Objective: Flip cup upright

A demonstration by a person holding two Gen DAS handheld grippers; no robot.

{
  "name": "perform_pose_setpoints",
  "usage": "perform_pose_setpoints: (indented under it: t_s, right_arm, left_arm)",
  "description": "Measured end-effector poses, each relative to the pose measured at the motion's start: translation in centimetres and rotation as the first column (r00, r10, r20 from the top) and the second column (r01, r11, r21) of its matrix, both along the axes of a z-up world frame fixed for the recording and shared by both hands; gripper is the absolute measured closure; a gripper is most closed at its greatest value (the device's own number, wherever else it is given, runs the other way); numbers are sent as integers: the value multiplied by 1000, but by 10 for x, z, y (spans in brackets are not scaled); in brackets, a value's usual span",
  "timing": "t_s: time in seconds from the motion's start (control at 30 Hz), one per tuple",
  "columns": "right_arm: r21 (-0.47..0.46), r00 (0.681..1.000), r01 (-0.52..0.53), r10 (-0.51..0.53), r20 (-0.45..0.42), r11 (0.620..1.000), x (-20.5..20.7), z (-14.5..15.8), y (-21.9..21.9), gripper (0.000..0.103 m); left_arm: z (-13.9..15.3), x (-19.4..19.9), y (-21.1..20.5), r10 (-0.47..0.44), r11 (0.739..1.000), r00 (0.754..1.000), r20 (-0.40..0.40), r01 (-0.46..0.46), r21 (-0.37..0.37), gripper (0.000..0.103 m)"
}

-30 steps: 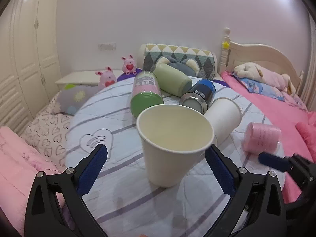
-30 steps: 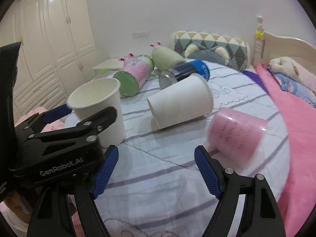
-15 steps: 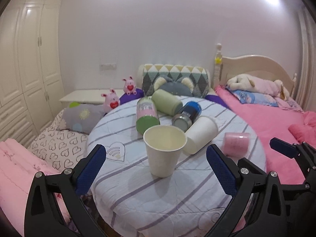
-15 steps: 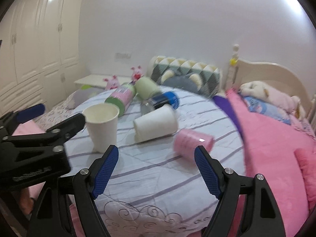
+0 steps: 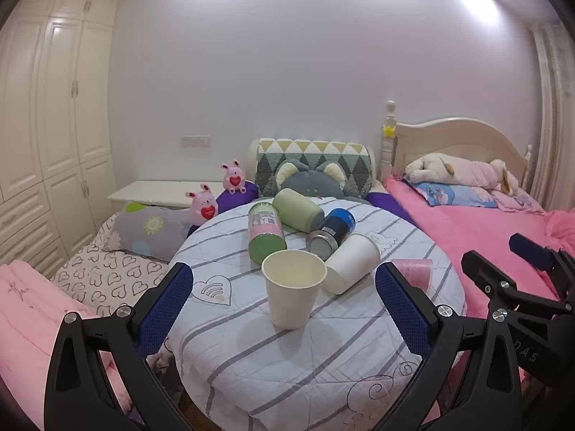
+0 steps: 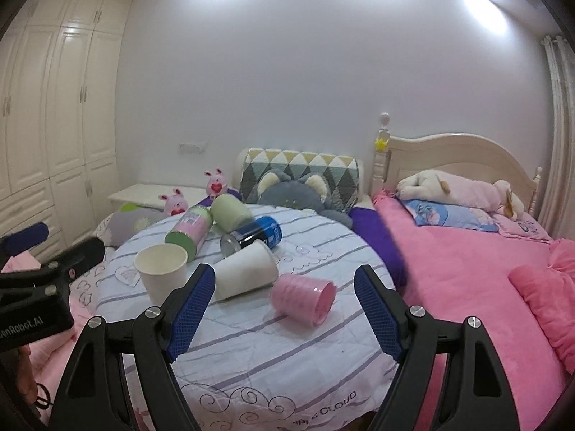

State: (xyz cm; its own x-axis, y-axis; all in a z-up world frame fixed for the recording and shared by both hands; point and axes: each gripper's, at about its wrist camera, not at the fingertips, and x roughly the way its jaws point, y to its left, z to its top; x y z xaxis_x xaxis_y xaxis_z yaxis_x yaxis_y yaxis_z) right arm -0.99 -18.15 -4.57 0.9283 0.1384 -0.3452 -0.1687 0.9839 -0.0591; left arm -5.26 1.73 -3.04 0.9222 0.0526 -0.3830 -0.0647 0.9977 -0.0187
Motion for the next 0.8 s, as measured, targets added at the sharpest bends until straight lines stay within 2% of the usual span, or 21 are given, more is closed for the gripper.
perform_pose_setpoints:
  t_s: [0.43,0.8]
  right_arm:
    - [7,1000,1,-1,1,1000,-1,2,-1,20]
    - [10,1000,-1,2,-31,1000,6,-3,-2,20]
  left_arm:
    - [0,1,-3,21,999,1000,14,-22,42,0]
    - [-2,8,-2,16,999,1000,-6,-16,28,0]
